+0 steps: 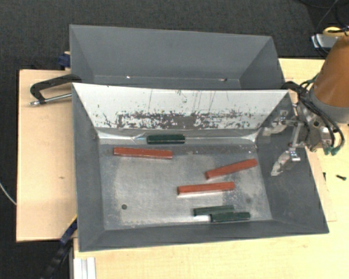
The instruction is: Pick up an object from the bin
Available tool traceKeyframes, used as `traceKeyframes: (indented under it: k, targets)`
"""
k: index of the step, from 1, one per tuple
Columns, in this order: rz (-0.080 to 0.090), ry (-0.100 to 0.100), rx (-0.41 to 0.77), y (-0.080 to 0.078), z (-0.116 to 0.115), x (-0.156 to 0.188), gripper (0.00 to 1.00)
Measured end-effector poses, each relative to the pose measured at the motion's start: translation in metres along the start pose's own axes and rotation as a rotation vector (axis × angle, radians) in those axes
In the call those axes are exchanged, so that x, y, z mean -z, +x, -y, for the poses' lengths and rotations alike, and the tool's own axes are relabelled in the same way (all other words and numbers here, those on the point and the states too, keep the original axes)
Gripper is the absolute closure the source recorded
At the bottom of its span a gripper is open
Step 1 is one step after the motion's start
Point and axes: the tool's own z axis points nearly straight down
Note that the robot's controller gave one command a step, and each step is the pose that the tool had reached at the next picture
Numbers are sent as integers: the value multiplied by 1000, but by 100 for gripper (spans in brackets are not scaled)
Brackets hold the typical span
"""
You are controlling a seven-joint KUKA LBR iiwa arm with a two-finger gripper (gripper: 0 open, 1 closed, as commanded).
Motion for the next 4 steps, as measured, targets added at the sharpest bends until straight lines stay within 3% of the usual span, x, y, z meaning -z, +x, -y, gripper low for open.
traceKeyframes:
  k: [1, 2, 3, 4]
  targets:
    - [0, 0, 0, 0, 0, 0, 0]
    - [6, 1, -46, 2, -3, -50, 0]
    - [7, 1, 27, -29, -13, -97, 0]
    - [-1, -1, -53, -26, -41, -135, 100]
